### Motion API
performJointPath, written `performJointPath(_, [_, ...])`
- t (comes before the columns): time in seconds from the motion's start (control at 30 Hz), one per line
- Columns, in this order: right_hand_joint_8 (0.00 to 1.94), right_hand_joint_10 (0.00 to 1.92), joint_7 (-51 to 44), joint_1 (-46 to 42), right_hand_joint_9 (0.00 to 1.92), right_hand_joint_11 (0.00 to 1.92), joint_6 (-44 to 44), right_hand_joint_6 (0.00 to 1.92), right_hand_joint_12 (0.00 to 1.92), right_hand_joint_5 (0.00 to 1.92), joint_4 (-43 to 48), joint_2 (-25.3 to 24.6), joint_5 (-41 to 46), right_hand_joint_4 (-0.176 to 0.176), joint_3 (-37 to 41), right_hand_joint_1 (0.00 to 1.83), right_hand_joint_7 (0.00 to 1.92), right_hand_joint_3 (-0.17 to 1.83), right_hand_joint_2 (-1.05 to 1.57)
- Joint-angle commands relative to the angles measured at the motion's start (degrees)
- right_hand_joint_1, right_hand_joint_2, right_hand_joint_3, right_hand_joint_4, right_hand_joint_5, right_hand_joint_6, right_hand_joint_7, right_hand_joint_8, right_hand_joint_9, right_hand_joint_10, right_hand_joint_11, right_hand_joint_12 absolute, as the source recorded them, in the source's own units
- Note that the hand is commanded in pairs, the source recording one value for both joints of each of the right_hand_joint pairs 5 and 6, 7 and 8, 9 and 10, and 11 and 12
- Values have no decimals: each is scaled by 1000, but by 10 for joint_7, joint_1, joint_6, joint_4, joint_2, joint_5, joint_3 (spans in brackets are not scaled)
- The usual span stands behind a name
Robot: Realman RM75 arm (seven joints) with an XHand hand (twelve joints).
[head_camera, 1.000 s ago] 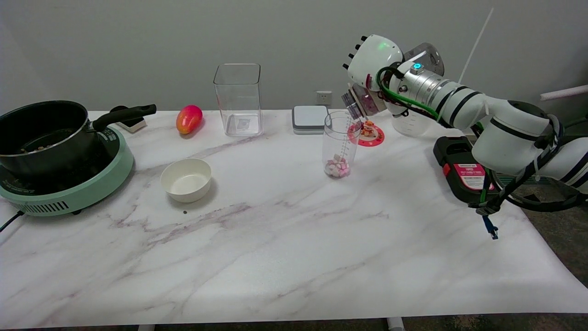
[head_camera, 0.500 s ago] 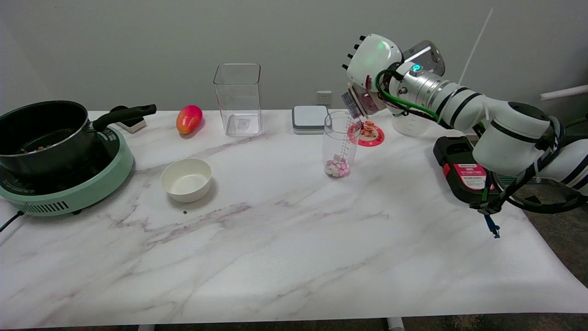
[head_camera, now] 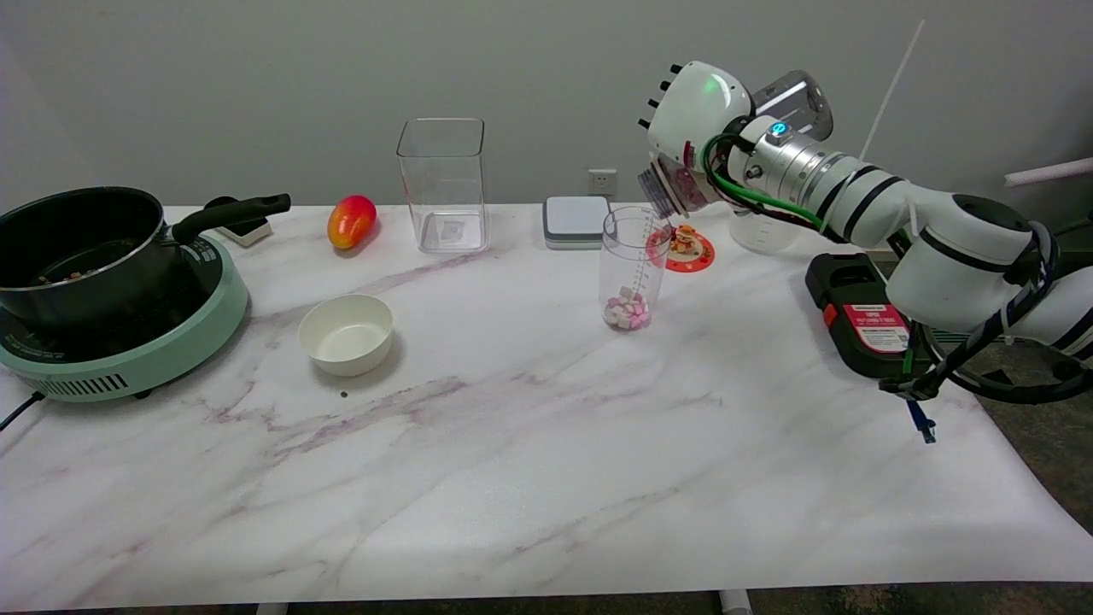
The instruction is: Pour the contents of the bottle into the measuring cup.
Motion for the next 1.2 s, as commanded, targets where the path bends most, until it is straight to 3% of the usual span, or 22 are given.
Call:
performJointPath(0.03, [1608, 1500, -7, -10, 1500, 1211, 31, 1493, 1211, 1493, 0, 5, -8, 0, 15, 1194, 1608, 419, 1226])
performJointPath(1.0, [1639, 1518, -47, 3, 1518, 1247, 53, 1546, 1247, 1546, 14, 32, 25, 0, -23, 1194, 1639, 403, 1294])
performJointPath(1.2, [1651, 1524, -56, 40, 1524, 1254, 56, 1558, 1254, 1558, 15, 38, 40, 0, -55, 1186, 1651, 388, 1325])
